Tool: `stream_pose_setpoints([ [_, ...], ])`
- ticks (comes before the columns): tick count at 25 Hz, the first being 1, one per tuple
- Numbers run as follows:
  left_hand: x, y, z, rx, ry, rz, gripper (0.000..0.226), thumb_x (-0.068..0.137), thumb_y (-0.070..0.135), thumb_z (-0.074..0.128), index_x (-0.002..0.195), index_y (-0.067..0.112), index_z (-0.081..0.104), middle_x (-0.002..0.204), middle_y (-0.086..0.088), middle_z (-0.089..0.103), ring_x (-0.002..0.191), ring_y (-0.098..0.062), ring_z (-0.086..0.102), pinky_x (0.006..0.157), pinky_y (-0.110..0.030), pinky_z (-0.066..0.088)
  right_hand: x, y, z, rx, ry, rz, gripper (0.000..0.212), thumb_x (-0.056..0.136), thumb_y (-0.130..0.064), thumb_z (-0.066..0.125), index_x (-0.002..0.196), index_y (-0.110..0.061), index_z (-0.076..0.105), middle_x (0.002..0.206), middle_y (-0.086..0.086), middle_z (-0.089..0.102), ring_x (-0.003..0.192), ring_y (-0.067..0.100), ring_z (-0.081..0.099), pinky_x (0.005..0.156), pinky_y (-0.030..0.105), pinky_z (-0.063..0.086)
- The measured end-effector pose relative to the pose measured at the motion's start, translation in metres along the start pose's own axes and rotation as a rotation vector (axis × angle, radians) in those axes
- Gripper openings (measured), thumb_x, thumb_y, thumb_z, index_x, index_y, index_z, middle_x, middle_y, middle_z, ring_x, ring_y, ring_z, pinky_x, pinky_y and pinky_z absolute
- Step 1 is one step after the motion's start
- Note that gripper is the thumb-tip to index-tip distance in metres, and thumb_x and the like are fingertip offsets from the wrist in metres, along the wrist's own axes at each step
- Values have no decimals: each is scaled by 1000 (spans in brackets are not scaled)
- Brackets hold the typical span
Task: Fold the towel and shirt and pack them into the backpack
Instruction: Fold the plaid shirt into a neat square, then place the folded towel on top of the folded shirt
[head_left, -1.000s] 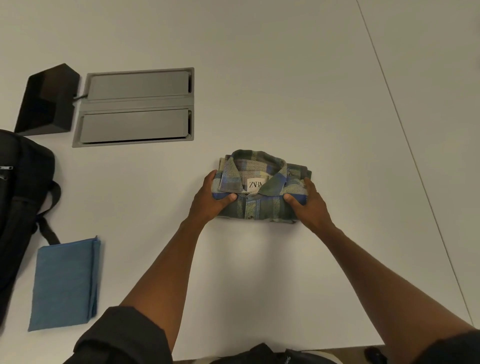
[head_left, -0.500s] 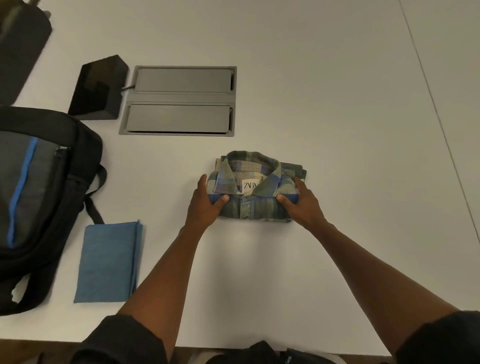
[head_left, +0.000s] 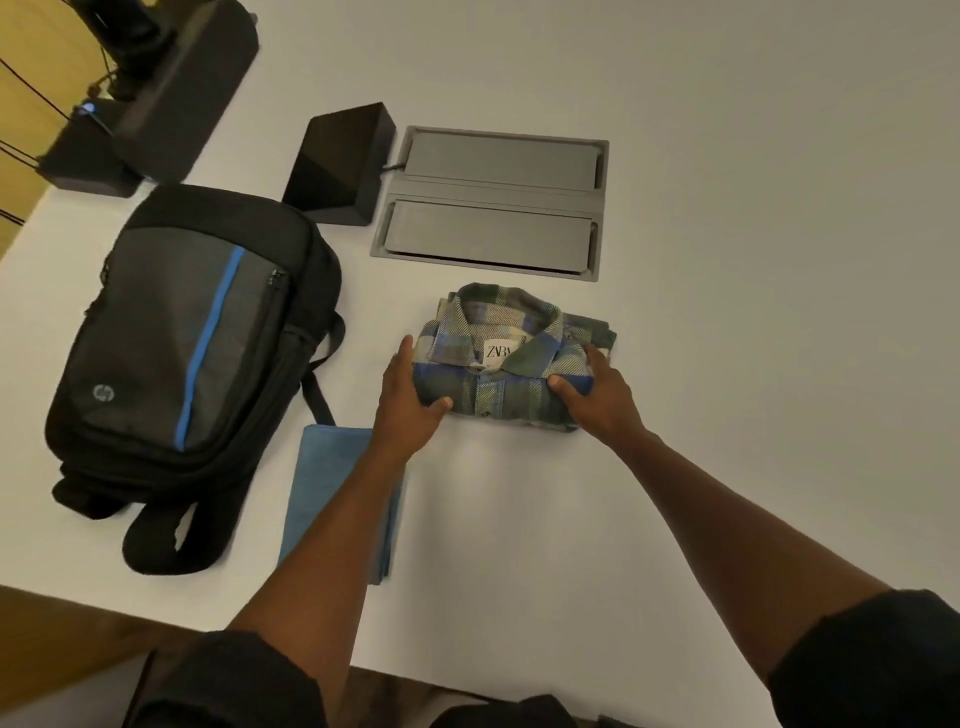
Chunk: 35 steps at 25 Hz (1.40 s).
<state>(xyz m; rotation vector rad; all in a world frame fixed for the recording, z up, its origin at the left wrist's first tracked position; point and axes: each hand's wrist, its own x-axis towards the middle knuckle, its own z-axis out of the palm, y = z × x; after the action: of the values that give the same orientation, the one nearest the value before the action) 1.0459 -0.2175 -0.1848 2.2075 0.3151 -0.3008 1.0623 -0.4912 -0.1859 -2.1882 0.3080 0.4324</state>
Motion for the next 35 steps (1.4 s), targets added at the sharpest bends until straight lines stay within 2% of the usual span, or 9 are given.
stream_pose_setpoints([
  [4,7,-22,-26,-32,-5,1,107,81,10,78,157,29,6,159,-6,25,144,-24,29,107,-27,36,8,-20,28,37,-7,-51,85,87,-51,66,154,-21,23,153,11,39,136,34,42,105,45,44],
  [7,9,-43,-45,-73,-26,4,110,80,9,79,155,38,5,158,-2,30,142,-21,36,113,-44,39,7,-29,39,118,13,-102,89,84,-53,68,154,-21,22,152,8,39,136,29,41,108,46,44],
  [10,-2,-53,-59,-90,31,-10,100,84,6,74,157,32,10,160,0,25,143,-20,35,115,-44,35,-10,-27,43,194,205,-111,83,88,-46,68,153,-21,24,153,4,36,135,19,41,107,36,42],
  [14,-42,-75,-64,84,259,-64,75,92,16,67,155,17,24,157,-8,33,144,-27,31,116,-45,32,-45,-12,62,125,363,133,69,96,-49,54,150,-13,31,150,11,39,133,29,46,104,40,43],
  [18,-79,-91,-60,303,372,-315,71,92,31,64,151,12,28,150,-16,39,137,-36,37,105,-57,35,-73,8,91,-126,132,161,35,97,-30,57,123,-6,57,119,13,62,110,30,59,89,34,47],
  [22,-92,-100,-64,280,236,-561,74,88,41,67,145,10,31,138,-19,47,126,-40,47,101,-57,36,-88,5,97,-178,-25,112,33,94,-25,63,122,-8,59,118,11,64,107,25,61,89,29,47],
  [26,-96,-101,-69,118,193,-684,56,85,38,72,127,11,49,123,-15,59,112,-35,55,96,-50,40,-101,-10,92,-198,-200,95,40,95,-28,63,128,-7,55,126,11,63,114,23,60,92,26,43],
  [30,-107,-83,-71,57,203,-514,29,90,31,68,107,14,51,108,-9,62,96,-26,58,81,-39,46,-119,-21,83,-196,-279,26,46,92,-29,67,131,-8,53,128,9,61,116,22,59,92,25,42],
  [35,-128,-30,-62,43,156,-194,29,96,29,61,118,12,53,105,4,56,96,-17,55,81,-31,42,-125,-53,62,-259,-239,-163,61,89,-31,70,142,-18,44,146,5,47,132,22,47,107,32,39],
])
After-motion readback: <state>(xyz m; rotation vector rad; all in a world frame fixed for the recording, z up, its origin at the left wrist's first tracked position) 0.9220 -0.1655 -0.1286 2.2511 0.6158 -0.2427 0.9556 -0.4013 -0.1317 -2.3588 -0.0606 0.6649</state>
